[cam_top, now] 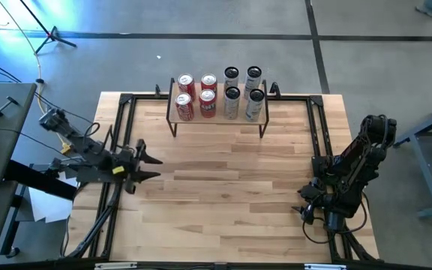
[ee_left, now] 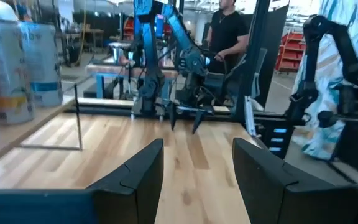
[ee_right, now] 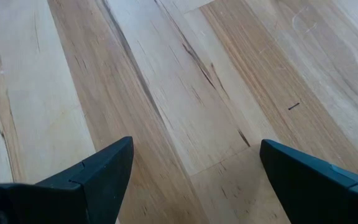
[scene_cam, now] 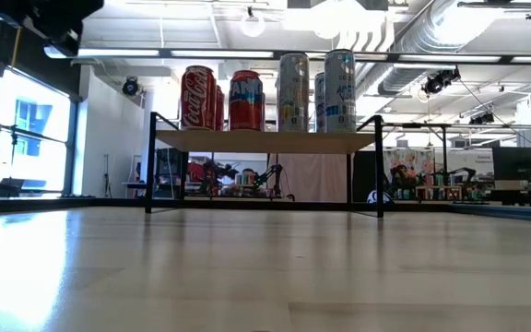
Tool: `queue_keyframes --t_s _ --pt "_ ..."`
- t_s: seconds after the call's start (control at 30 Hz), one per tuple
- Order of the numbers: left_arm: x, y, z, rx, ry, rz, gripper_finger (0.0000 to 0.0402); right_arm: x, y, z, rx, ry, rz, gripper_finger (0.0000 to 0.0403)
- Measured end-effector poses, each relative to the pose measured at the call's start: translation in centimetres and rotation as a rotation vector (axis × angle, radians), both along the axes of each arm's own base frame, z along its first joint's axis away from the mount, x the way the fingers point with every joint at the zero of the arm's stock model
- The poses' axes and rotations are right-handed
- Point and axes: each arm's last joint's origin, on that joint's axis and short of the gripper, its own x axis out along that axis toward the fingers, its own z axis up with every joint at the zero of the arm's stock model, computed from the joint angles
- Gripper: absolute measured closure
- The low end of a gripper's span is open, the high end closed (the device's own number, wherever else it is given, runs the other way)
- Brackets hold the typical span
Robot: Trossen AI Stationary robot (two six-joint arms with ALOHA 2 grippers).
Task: Place canned beverage on shelf
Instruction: Return to Home Position
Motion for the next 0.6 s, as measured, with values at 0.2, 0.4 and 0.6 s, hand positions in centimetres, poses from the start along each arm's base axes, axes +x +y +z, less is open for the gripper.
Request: queue_keyframes --t_s 0.2,0.4,0.6 --pt "0.9 1.3 -1.0 0.054 0.001 0.017 0.0231 0.0 0.0 0.0 0.0 0.0 0.0 0.0064" --pt "1.6 3.0 -2.7 0.03 0.017 0.012 0.0231 0.0 0.0 0.0 0.0 0.0 0.0 0.0064" --pt "1.8 4.4 -3.1 0.006 -0.03 0.013 0.0231 0.0 0.0 0.0 0.0 0.0 0.0 0.0064"
